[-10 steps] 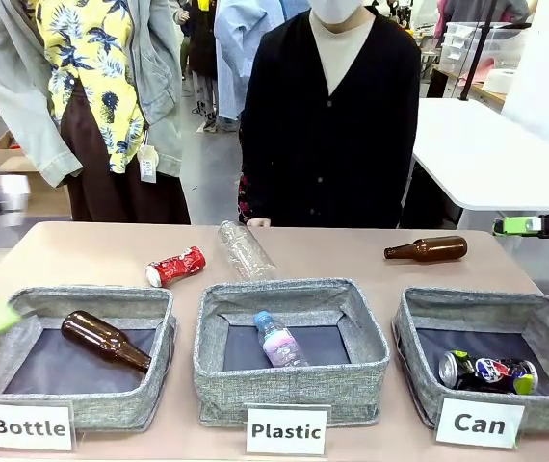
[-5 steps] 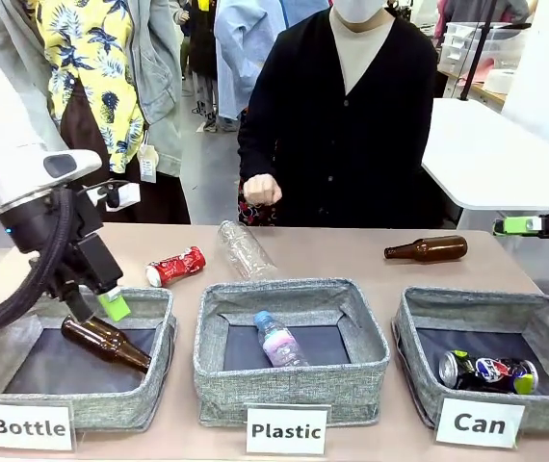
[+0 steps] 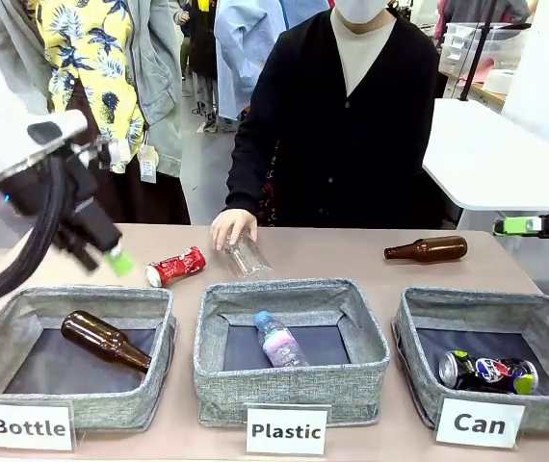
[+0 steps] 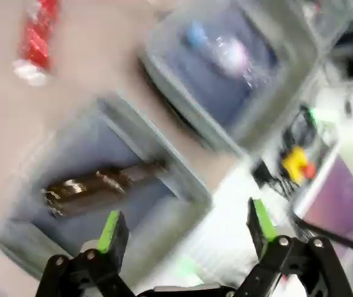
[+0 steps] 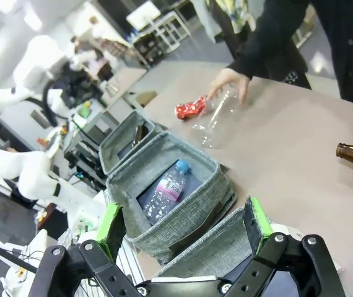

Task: Sort the can waste into the basket.
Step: Pick up the can waste from the table and place it in the right Fabric basket.

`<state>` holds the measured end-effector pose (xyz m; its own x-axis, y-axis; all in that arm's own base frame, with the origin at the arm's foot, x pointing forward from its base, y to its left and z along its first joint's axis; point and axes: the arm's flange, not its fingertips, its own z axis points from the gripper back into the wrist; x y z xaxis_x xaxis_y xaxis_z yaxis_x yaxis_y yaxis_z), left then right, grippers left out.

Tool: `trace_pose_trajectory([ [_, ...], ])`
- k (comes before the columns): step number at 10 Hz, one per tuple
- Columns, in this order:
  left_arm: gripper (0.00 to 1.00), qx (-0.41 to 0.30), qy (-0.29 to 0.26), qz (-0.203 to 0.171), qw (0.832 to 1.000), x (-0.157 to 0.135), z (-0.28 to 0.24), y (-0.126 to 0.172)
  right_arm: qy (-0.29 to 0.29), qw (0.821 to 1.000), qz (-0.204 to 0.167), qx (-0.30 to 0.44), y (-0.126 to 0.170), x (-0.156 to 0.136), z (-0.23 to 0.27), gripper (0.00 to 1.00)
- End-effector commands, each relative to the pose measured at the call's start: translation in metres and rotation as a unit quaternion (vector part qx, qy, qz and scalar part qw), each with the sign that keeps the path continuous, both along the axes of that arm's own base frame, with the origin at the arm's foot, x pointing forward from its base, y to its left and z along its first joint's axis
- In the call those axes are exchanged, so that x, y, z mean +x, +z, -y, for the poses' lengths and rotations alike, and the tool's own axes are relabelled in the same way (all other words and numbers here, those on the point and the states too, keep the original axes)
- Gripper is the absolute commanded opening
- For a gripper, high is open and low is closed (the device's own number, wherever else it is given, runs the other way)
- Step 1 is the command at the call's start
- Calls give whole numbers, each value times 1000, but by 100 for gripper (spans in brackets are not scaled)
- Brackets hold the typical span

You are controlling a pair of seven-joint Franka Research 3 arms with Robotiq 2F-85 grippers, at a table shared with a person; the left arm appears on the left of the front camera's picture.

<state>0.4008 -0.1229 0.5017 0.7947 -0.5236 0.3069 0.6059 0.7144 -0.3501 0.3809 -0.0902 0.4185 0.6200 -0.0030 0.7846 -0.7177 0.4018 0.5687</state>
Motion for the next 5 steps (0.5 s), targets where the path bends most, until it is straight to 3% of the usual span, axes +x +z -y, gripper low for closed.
trace_pose_trajectory([
  [1,100,13,0,89,996,54,6,-14,-1,1000,-8,-3,5,2,2,100],
  [2,100,24,21,105,994,77,6,-21,-1,1000,-8,-3,5,2,2,100],
  [4,100,12,9,43,999,100,-6,-25,-1,1000,-8,-3,5,2,2,100],
  [5,100,-20,-22,19,999,86,-26,-9,-1,1000,-8,-3,5,2,2,100],
])
